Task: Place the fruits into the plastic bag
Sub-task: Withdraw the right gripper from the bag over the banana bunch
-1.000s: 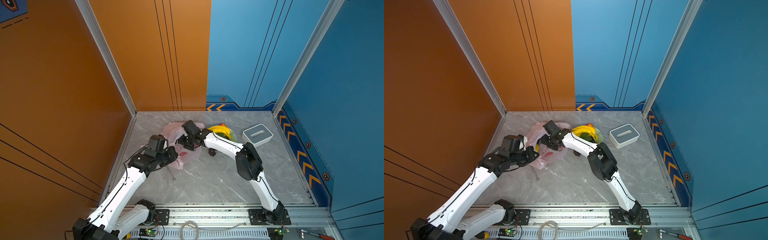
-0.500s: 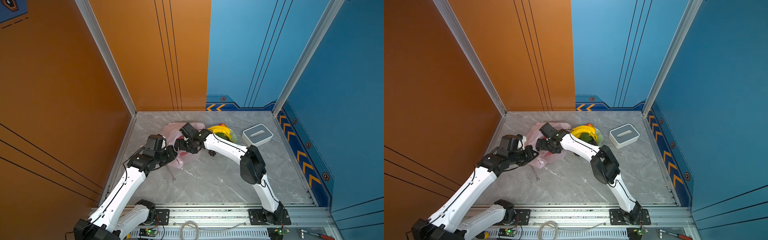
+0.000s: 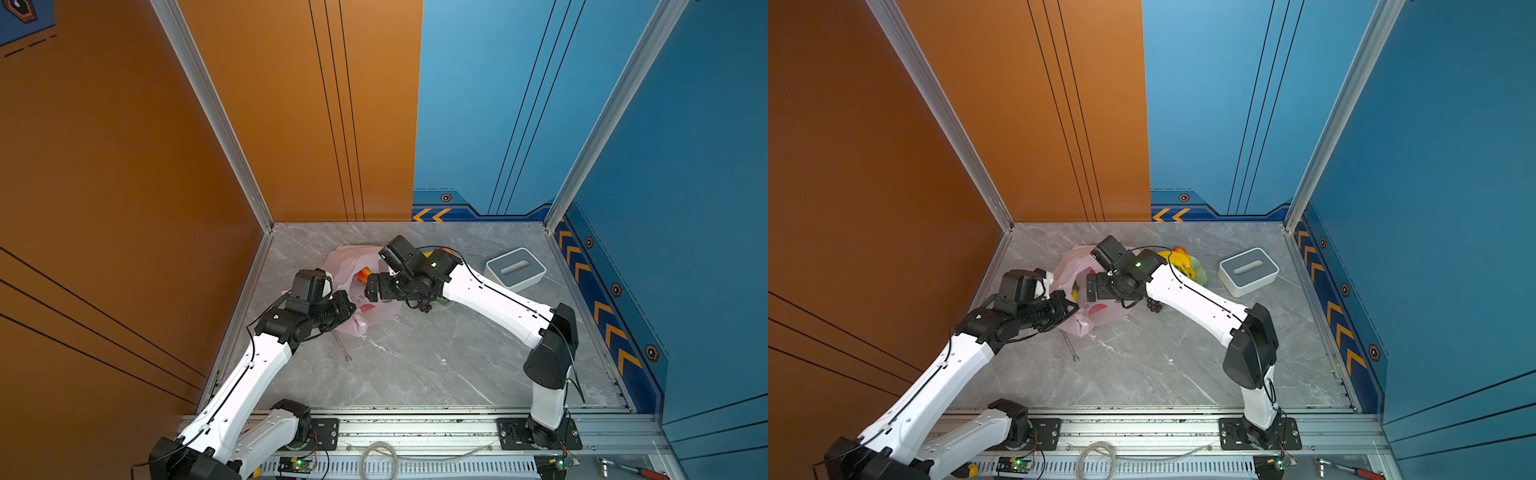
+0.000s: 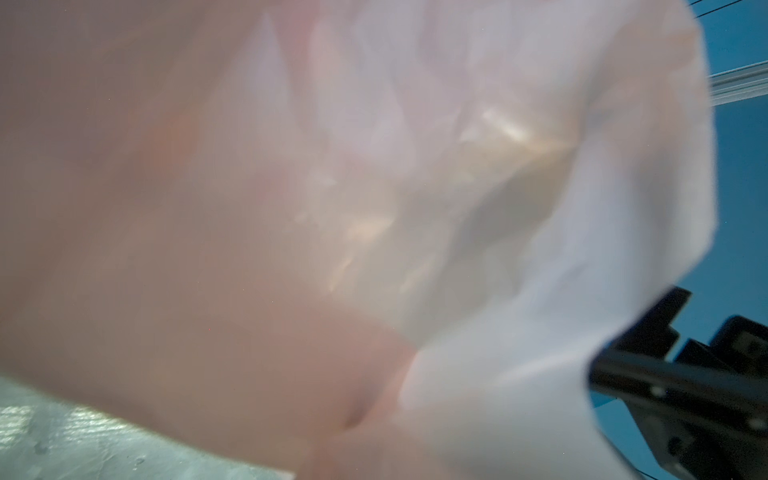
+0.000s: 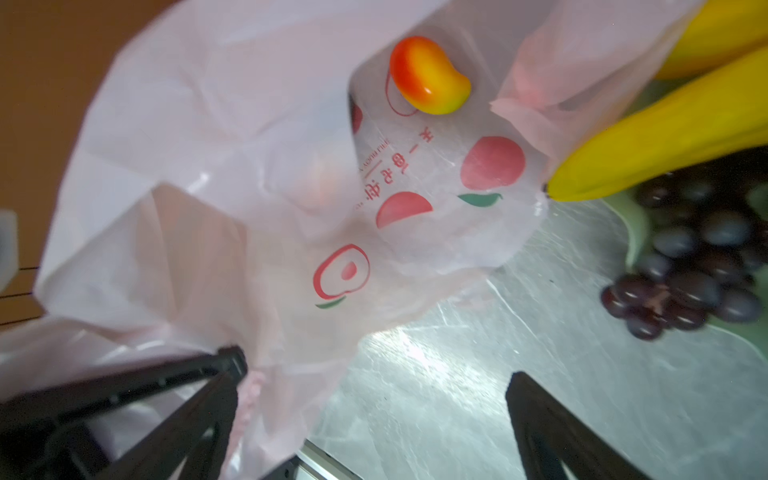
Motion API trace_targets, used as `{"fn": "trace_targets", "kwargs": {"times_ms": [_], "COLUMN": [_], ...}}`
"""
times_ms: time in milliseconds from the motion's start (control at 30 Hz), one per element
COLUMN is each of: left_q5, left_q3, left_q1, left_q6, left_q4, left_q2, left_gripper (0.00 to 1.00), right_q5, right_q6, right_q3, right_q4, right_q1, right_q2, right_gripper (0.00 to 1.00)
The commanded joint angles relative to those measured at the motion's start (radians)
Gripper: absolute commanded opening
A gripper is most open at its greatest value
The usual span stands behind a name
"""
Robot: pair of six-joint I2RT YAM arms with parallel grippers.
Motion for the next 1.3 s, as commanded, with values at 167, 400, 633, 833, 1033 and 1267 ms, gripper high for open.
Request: {"fn": "trace_targets", "kwargs": {"times_ms": [167,400,633,833,1033,1267], "left_q5": [0.035,0.038,0.040,0.037,0.039,0.031], "left_q3": [-0.004,-0.005,-0.009,-0.004,0.004,0.027], "left_q1": [0.013,0.014,0.013,0.014,0.013,0.016], "left_q6": [0.000,0.002,-0.003,-0.009,-0.016,-0.016], "left_q4": [0.024,0.027,0.030,0.031,0.038,0.039], "left_q2": [0.015,0.018,0.020,0.030,0.059,0.090], "left_gripper": [0.00,0.00,0.00,0.00,0.00,0.00], "right_q5": [0.146,0.159,0.121,0.048,-0.095,-0.173], "right_q6": [-0.123,-0.214,-0.500,-0.600,-0.694,-0.691], "right_q3": [-0.052,-0.130,-0.086,-0.077,0.022,0.143], "right_q4": [-0.174,-0.194,-0.221,-0.215,-0.212,-0.212], "right_q1": [-0.083,-0.275,-0.403,-0.488,-0.517,-0.574], "right_q2": [-0.173,-0.262,-0.213,-0.125,0.026,0.156], "right_gripper": [1.00,1.00,1.00,1.00,1.00,1.00]}}
